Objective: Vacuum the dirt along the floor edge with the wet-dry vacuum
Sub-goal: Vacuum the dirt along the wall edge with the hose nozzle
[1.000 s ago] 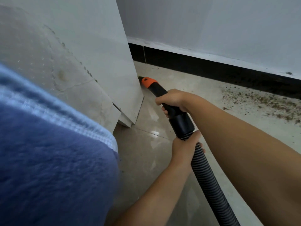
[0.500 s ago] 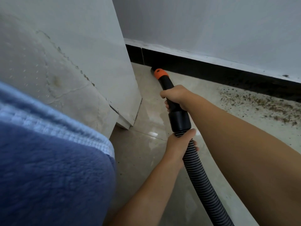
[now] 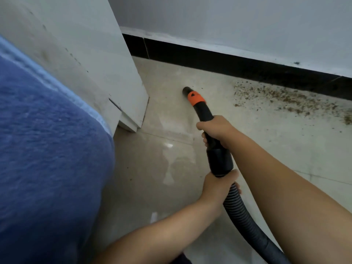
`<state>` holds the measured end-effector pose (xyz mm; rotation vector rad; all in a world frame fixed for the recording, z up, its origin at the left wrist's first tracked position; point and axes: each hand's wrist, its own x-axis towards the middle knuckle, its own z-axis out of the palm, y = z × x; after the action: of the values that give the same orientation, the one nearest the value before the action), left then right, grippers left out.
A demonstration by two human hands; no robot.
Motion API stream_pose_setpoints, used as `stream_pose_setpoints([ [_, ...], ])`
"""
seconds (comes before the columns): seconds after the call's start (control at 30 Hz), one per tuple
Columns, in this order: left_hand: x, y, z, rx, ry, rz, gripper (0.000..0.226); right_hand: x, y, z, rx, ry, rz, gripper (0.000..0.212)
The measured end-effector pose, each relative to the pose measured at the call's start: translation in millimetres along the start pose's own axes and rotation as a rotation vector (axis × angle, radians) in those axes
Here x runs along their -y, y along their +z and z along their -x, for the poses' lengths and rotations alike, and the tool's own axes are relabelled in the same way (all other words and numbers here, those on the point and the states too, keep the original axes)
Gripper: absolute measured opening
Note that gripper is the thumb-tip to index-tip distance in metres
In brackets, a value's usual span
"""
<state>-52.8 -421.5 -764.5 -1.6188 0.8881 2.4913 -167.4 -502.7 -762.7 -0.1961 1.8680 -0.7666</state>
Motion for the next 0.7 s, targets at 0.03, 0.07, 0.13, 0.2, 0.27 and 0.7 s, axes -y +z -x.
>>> stream_pose_setpoints([
  [0.03,-1,-1,0,0.009,-0.004,-0.037,0.011,-5,-6,-2,-0.065,0.002,-0.057,0.018],
  [0.07,-2,-1,-2,0.015,-0.009,-0.068,0.013,-9,-12,-3,-0.117,0.008,-0.117,0.019],
  [0.13,-5,0,-3,0.025,-0.019,-0.099,0.014,-12,-21,-4,-0.155,0.019,-0.206,0.019],
  [0.2,-4,2,-2,0.028,-0.02,-0.094,0.015,-10,-22,-1,-0.111,0.019,-0.205,0.019],
  [0.27,0,2,3,0.018,-0.01,-0.062,0.014,-7,-15,2,-0.01,0.02,-0.142,0.018],
  [0.7,35,4,23,-0.018,-0.04,-0.045,0.015,-39,-12,31,0.015,0.036,-0.178,0.014],
])
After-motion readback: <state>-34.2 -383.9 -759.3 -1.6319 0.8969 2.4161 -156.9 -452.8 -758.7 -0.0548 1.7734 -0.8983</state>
